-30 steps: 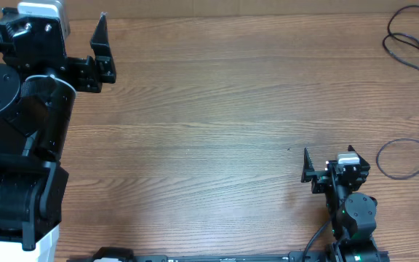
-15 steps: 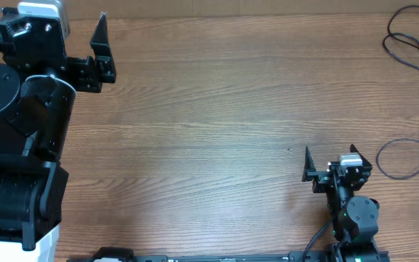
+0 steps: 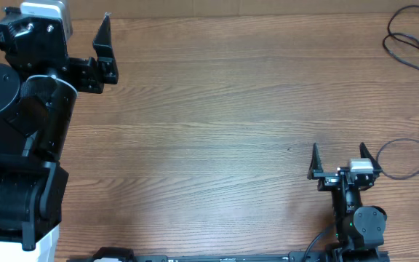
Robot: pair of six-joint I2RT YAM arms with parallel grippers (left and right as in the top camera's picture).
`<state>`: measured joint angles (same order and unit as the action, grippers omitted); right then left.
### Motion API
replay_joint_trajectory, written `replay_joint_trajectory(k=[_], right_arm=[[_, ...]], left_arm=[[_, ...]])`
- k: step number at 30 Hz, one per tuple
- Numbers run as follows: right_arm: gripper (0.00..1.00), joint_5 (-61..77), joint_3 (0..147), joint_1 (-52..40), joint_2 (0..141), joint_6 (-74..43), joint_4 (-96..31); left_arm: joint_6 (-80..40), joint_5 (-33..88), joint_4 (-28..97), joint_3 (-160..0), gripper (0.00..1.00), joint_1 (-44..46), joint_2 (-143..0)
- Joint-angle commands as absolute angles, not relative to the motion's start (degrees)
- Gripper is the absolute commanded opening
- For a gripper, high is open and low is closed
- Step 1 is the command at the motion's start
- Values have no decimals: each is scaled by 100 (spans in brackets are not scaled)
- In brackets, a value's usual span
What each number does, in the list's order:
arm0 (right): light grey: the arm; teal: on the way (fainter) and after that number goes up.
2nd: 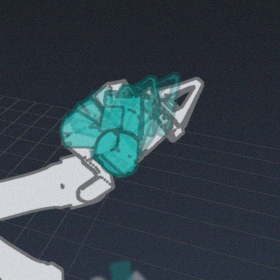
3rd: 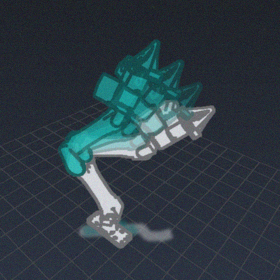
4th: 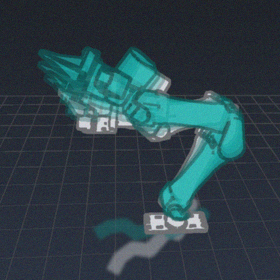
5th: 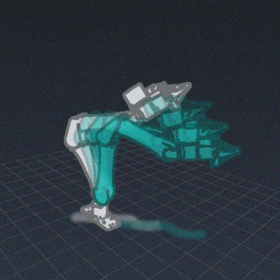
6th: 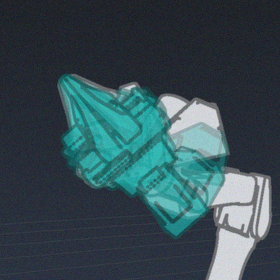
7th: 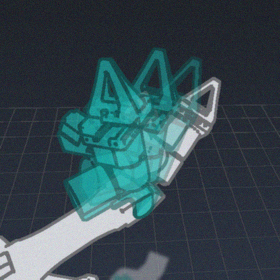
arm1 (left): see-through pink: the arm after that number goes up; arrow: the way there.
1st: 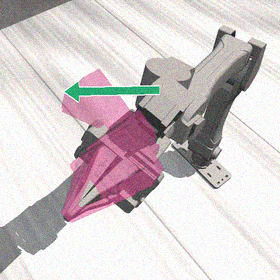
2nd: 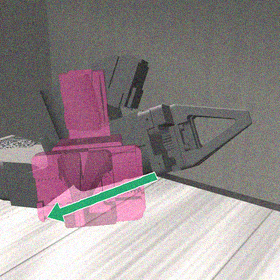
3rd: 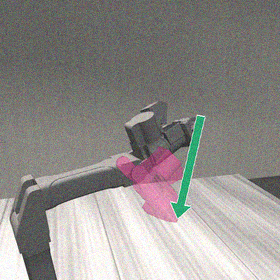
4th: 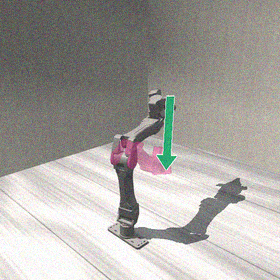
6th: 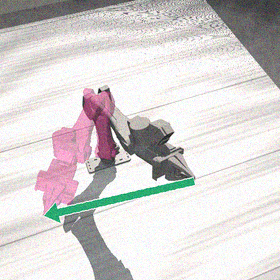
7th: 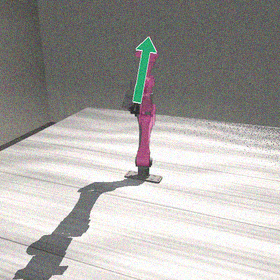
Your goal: Untangle cables
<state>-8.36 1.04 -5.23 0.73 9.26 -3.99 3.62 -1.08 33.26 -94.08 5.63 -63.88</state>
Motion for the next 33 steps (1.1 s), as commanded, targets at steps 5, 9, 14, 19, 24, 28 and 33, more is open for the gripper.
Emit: replay_joint_trajectory(k=[5,9,14,19,24,28,33], right_arm=[[100,-897,49,-416,16,899,-379],[100,-897,49,-443,16,899,-379],[100,-897,49,-443,16,899,-377],[100,-897,49,-443,19,899,-379],[100,-897,49,-443,19,899,-379],[100,-897,49,-443,19,899,-379],[100,-897,49,-443,19,899,-379]], left_arm=[[473,-16,3293,-9384,91,569,-6396],[473,-16,3293,-9384,91,569,-6396],[469,-10,3286,-9384,95,569,-6396],[475,1,3271,-9384,100,569,-6429],[469,14,3238,-9384,100,574,-6506],[469,30,3382,-9384,100,574,-6539],[475,-58,3026,-9384,100,574,-6556]])
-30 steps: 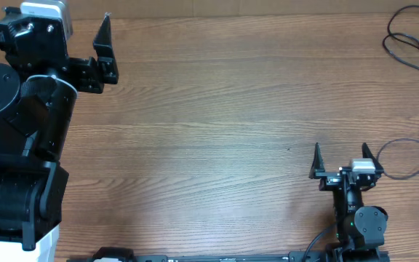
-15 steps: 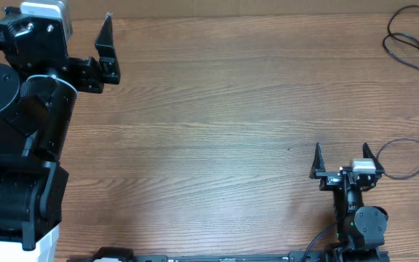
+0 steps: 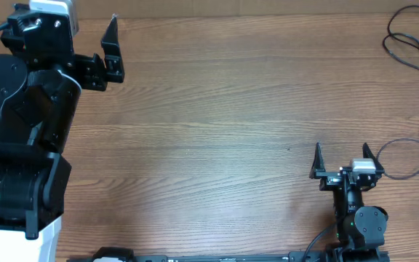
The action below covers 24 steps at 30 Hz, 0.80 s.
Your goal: Untangle cables
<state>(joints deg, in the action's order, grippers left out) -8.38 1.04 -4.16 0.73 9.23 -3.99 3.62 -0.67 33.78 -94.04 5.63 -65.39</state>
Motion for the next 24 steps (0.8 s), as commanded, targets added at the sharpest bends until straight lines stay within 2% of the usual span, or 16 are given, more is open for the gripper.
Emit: replay_joint_trajectory(k=[1,5,7,12,17,24], right_arm=[[100,-897,49,-443,19,899,-379],[100,-897,49,-443,19,899,-379],[100,-897,49,-443,19,899,-379],[100,-897,49,-443,19,899,-379],[100,-897,49,-443,19,899,-379],[100,-897,49,-443,19,899,-379]], left_arm=[[449,16,2687,-9384,100,574,-6556],[432,257,764,-9384,100,574,-6598],[434,458,-639,-9384,100,576,-6595],[434,1190,-2043,-9384,100,580,-6560],[432,1190,-1791,-9371,100,587,-6071],[436,1188,279,-9129,100,543,-4740]])
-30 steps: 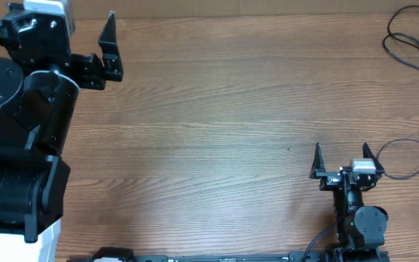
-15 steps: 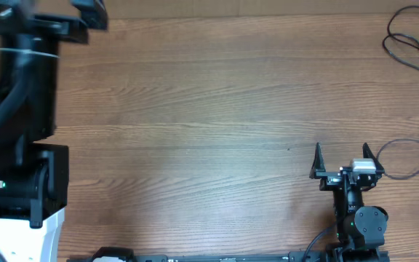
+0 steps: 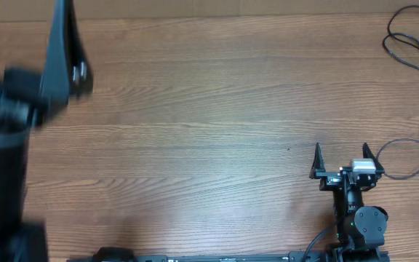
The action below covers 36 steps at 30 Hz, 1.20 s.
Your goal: Untangle cables
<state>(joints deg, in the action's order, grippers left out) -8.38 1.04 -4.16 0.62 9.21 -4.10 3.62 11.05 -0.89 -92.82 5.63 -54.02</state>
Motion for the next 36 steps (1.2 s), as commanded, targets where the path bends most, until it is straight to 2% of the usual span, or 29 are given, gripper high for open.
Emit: replay_joint_trajectory(k=[1,4,13,20,36], right_arm=[[100,-897,49,-443,19,899,-379],[100,-897,49,-443,19,899,-379],[100,-897,49,-443,19,899,-379],[100,-897,49,-443,19,899,-379],[100,-897,49,-443,19,899,-379]], left_arm=[[436,1188,360,-8965,100,515,-4512],[486,1188,102,-8250,100,423,-3863],[517,1494,-1962,-5046,100,10,-2064],[519,1487,-3361,-2829,100,-86,-1216],[537,1321,-2613,-174,100,-462,-19]])
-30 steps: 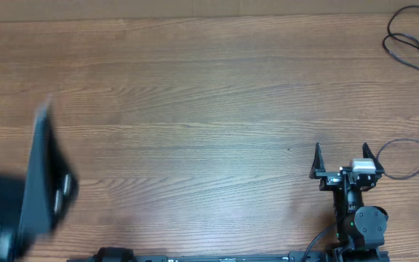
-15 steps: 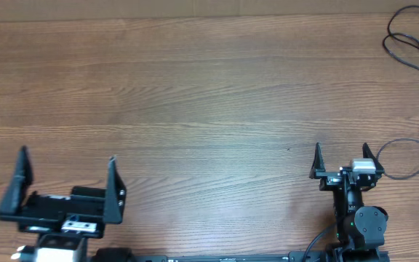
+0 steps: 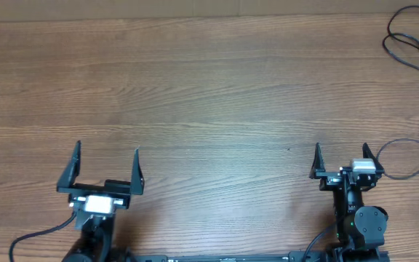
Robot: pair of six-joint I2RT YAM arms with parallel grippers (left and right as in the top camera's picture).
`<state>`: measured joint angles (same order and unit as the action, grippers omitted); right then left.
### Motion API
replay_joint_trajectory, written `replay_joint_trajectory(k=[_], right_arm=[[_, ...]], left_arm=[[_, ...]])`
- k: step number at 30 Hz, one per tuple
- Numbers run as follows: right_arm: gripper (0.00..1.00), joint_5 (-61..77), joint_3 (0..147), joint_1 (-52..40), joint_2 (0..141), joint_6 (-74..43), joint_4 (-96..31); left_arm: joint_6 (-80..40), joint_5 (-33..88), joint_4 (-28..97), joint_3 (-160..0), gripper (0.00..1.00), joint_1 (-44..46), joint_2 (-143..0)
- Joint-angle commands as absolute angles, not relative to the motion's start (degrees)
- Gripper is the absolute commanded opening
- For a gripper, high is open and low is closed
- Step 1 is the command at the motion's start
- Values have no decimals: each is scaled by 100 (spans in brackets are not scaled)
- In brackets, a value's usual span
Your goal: Untangle cables
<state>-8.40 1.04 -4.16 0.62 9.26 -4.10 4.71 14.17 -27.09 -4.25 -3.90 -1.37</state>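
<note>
One black cable (image 3: pixel 402 40) loops at the far right corner of the wooden table (image 3: pixel 209 87), its end near the right edge. A second black cable (image 3: pixel 413 156) curls at the right edge and runs toward my right gripper (image 3: pixel 340 156), which stands open near the front right, holding nothing. At the front left my left gripper (image 3: pixel 106 166) is open and empty, far from both cables. In this overhead view the two cables lie apart from each other.
The arm bases and their black wiring (image 3: pixel 217 257) line the table's front edge. The cables reach off the right edge of the view.
The left arm, blurred at the far left of the table, now sits folded at the front left with its gripper open. The right arm and both cables have not moved.
The left arm stood raised over the far left corner, gripper open, and shifted slightly there. Then it appeared blurred at the left edge. Now it rests low at the front left. The right gripper stayed open in place, and the cables kept their positions.
</note>
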Motion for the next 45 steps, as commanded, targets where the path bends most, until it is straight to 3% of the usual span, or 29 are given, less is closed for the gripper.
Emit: replay_joint_trajectory(k=[1,16,45], right_arm=[[100,-899,49,-443,19,899,-379],[100,-897,49,-443,19,899,-379],[100,-897,49,-443,19,899,-379]], left_arm=[[539,1278,-2504,-84,100,-464,-19],[539,78,478,-27,100,-460,-16],[-130,-123,438,-27,100,-449,-27]])
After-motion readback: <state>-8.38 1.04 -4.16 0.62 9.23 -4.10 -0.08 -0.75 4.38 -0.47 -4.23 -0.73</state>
